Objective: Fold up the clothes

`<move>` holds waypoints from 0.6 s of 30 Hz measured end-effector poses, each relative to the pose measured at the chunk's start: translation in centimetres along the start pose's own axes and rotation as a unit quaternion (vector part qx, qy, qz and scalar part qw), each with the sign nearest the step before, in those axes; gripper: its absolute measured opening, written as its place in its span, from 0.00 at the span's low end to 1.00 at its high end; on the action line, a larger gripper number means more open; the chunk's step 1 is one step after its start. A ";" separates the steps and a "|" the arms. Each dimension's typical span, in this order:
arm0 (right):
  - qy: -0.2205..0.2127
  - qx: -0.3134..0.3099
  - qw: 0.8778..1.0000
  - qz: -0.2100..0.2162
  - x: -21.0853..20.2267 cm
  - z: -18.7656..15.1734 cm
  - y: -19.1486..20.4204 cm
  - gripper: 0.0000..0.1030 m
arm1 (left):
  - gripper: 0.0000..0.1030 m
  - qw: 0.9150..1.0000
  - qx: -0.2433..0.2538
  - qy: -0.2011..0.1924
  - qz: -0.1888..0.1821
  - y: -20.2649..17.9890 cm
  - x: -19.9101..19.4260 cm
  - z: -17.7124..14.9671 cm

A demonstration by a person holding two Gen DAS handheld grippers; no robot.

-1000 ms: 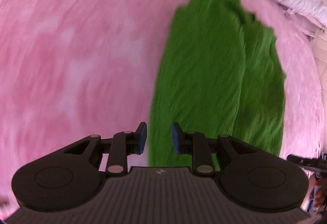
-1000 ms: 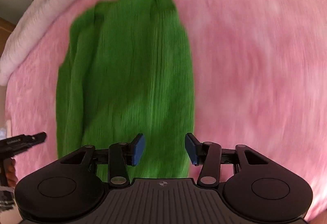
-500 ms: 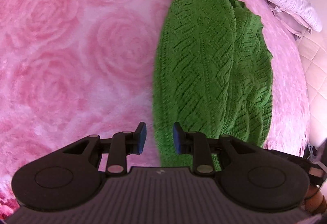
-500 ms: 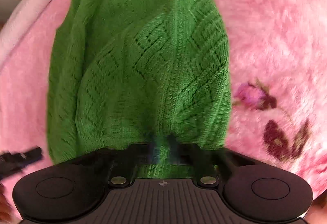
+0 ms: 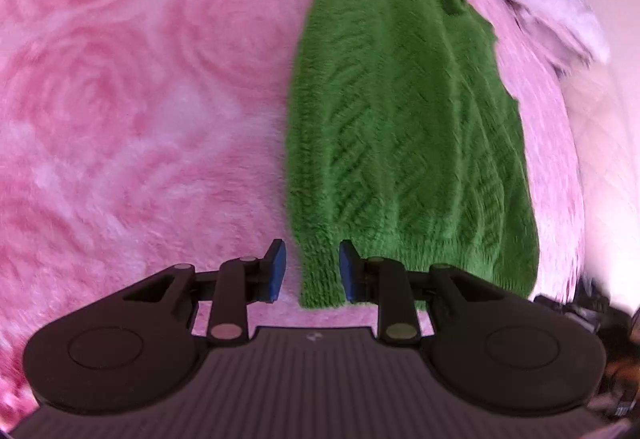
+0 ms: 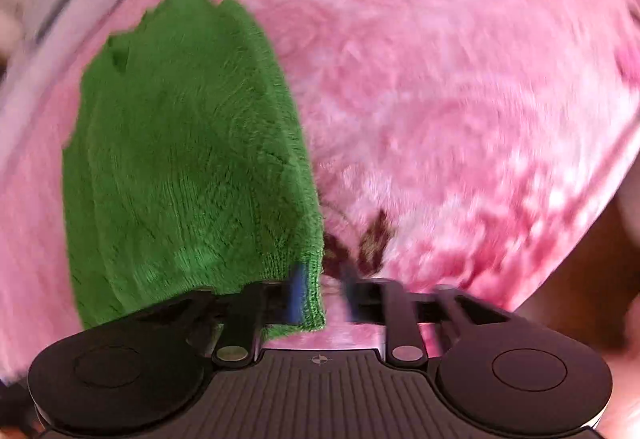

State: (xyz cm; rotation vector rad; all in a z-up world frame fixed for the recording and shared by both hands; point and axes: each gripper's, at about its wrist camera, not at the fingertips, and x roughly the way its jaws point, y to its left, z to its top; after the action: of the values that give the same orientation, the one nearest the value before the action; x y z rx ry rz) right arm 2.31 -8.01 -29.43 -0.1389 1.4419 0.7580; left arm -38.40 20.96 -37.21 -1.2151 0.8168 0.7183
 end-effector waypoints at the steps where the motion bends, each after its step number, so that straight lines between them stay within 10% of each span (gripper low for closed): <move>1: -0.002 0.026 1.000 0.016 0.5 -0.1 -0.6 0.56 | 0.28 1.000 -0.014 -0.005 -0.004 0.2 0.2 0.0; 9: -0.013 0.077 0.994 0.072 3.7 0.3 -2.8 0.56 | 0.22 0.995 -0.091 -0.028 -0.021 0.2 2.6 -0.5; 10: -0.016 0.060 0.995 0.077 4.1 0.5 -2.5 0.43 | 0.06 0.996 -0.083 -0.032 -0.016 -0.3 2.6 -0.6; 11: -0.013 0.034 0.996 0.080 4.6 1.0 -2.0 0.05 | 0.06 0.997 -0.071 -0.035 -0.009 -0.7 2.5 -0.6; 18: -0.067 -0.116 0.974 0.185 -2.9 3.4 0.2 0.05 | 0.05 0.986 0.099 -0.122 0.060 -7.2 -4.9 -3.6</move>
State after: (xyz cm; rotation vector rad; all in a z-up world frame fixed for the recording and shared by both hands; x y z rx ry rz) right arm 5.19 -7.18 -26.11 0.0043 1.2611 1.2200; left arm -35.46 15.78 -29.89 -0.8849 0.7412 0.8446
